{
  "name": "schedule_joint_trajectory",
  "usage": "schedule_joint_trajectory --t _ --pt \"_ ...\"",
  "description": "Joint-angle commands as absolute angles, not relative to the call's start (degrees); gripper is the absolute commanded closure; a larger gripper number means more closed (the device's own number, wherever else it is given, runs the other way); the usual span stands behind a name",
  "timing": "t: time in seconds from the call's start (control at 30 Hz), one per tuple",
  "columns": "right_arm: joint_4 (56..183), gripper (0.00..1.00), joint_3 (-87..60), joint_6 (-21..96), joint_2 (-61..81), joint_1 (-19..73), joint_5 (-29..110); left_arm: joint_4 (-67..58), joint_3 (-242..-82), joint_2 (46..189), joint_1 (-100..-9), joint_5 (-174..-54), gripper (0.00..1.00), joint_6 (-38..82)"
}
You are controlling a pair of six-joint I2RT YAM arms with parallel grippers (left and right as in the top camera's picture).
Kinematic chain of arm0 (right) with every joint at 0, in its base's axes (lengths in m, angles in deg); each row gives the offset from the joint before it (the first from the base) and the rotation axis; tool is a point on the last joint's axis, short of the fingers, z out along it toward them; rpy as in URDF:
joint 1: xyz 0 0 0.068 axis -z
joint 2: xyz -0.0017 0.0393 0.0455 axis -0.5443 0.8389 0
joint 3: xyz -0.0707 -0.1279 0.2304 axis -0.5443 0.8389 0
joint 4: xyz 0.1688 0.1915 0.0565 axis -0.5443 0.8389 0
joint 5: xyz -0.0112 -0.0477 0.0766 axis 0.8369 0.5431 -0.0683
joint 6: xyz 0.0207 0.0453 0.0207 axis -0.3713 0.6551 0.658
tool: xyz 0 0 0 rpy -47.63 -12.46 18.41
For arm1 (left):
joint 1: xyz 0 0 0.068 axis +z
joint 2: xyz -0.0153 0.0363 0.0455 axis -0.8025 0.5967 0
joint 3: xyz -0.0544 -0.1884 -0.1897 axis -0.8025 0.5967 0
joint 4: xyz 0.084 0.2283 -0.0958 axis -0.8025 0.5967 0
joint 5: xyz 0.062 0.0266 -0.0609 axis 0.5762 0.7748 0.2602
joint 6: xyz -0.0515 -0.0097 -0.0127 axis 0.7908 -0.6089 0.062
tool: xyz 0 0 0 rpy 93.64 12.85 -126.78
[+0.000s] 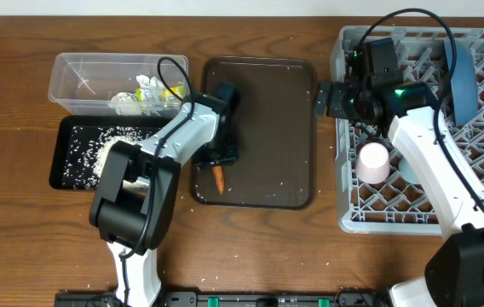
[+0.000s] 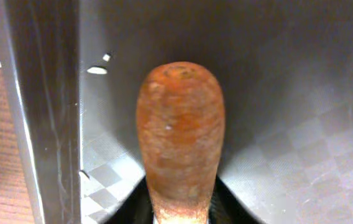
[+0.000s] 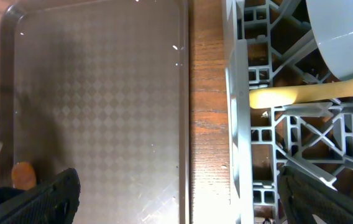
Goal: Sort waste into correct bins and load items into the dishwasher rack
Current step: 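Carry the carrot left and drop it onto the rice on the black tray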
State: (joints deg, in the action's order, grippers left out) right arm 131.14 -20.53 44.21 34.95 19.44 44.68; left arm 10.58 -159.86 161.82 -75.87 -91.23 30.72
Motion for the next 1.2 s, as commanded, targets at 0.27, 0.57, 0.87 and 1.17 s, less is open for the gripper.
schedule_joint_trajectory --t 0.27,0.57,0.87,1.17 --pt "131.4 0.01 -20.9 43.9 34.0 19.4 45.3 19.0 -167.3 158.2 -74.1 -89.4 0.94 26.9" --pt "131.5 0.01 -20.9 43.9 34.0 19.4 45.3 22.6 -170.3 146.3 -61.8 -82.4 0.94 32.2" --pt "131.3 0.01 -20.9 43.9 34.0 19.4 45.5 17.6 -164.0 147.8 -47.6 -82.2 0.91 54.4" --pt "131.8 0.01 -20.9 43.4 34.0 19.4 45.5 11.2 -155.9 153.0 -44.9 -82.1 0.88 67.3"
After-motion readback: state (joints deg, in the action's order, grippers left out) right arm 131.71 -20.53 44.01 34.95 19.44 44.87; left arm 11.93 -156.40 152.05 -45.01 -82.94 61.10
